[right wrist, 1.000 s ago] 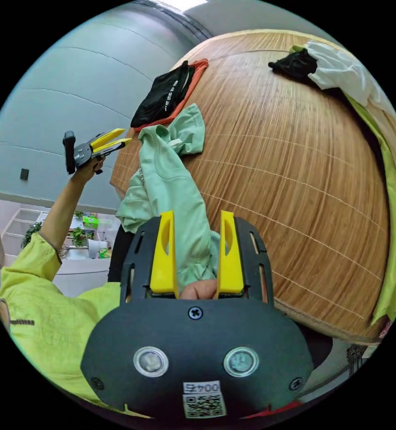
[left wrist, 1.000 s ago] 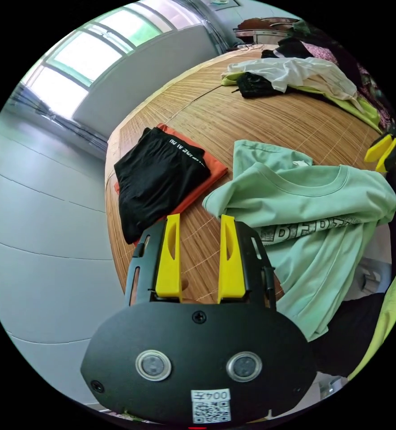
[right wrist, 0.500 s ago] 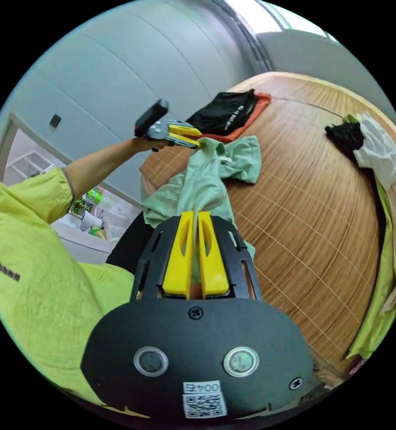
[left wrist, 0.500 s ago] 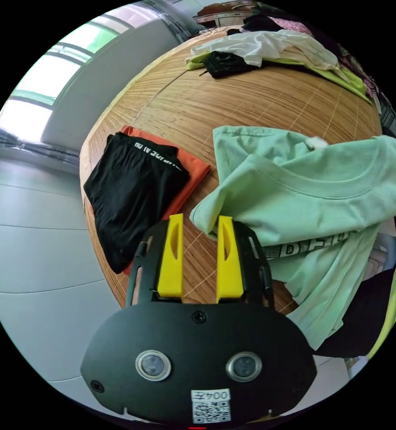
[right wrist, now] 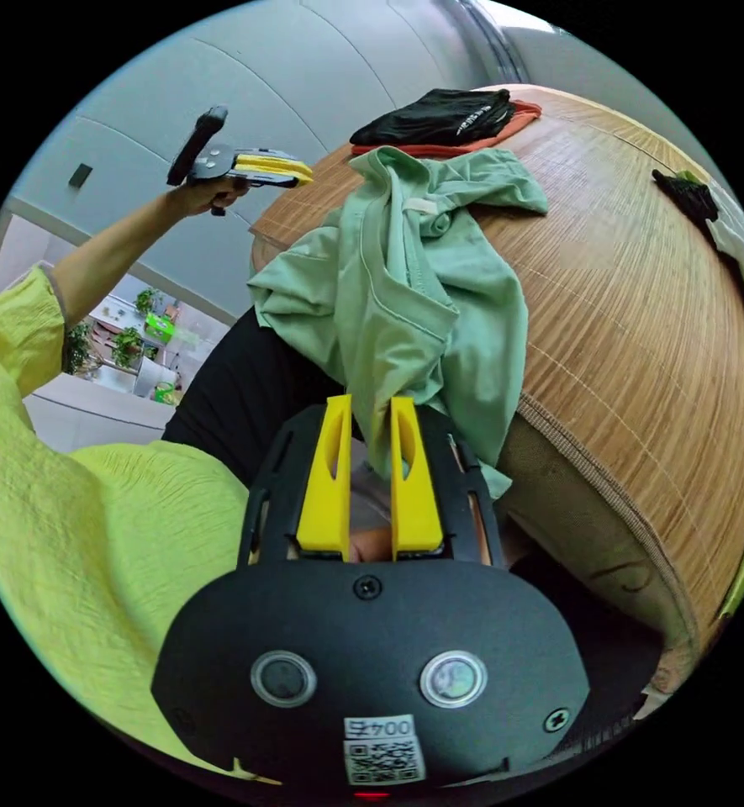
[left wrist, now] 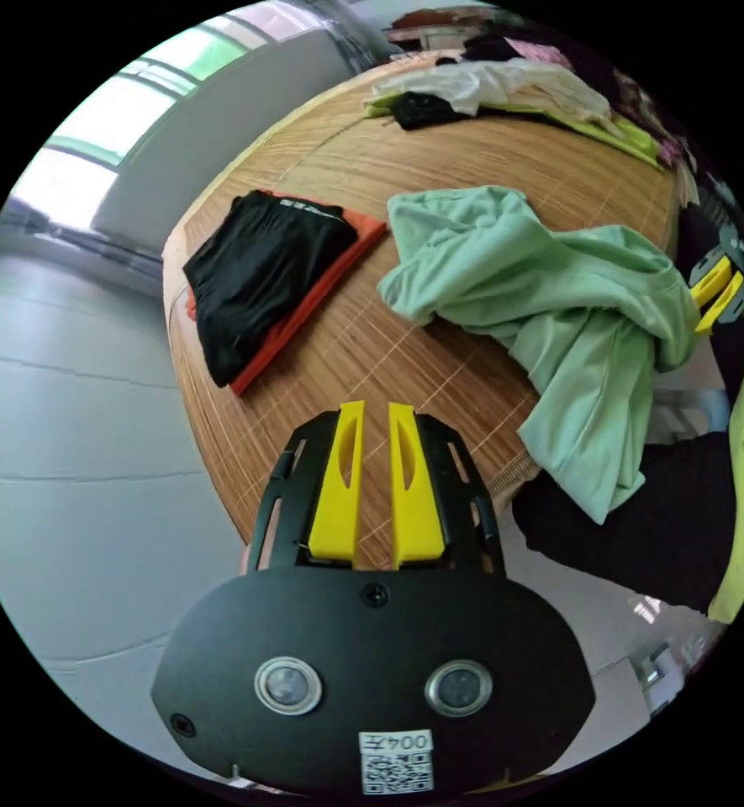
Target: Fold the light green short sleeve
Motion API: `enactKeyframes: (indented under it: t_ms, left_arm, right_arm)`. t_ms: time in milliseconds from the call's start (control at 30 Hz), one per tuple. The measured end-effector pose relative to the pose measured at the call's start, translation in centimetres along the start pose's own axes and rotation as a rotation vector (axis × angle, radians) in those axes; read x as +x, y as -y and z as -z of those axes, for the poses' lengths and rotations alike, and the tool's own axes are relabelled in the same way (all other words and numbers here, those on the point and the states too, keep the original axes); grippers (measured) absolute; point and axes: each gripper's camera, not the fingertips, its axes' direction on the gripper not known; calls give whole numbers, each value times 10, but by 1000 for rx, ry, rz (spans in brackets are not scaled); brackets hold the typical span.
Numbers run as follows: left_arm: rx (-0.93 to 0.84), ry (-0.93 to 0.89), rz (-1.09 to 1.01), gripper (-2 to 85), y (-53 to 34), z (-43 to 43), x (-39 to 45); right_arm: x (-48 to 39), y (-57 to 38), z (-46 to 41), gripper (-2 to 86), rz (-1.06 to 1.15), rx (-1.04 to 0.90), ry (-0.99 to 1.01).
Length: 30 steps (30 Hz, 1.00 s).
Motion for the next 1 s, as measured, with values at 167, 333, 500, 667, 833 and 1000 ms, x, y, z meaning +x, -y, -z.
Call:
enactKeyframes:
  t_ms: [167, 333, 500, 667, 833, 1000]
  left_arm:
    - [29, 54, -128, 46, 63, 0, 5]
    - [-74, -18, -396, 94, 127, -17, 31]
    - [-215, -76, -544, 148, 167, -33, 38]
    - [-305, -172, -651, 140, 183, -57, 50]
    - [-346, -266, -635, 112, 179, -78, 51]
    - [-325, -284, -603, 51, 143, -63, 56]
  right_arm:
    - [22, -17, 9, 128, -114, 21, 33]
    - [27, -17, 13, 133, -130, 20, 61]
    - [33, -12, 13, 132, -129, 3, 108]
    - [38, -8, 11, 133, -136, -11, 122]
    - [37, -5, 7, 137, -139, -27, 132]
    - [25, -2, -1, 144, -125, -46, 140]
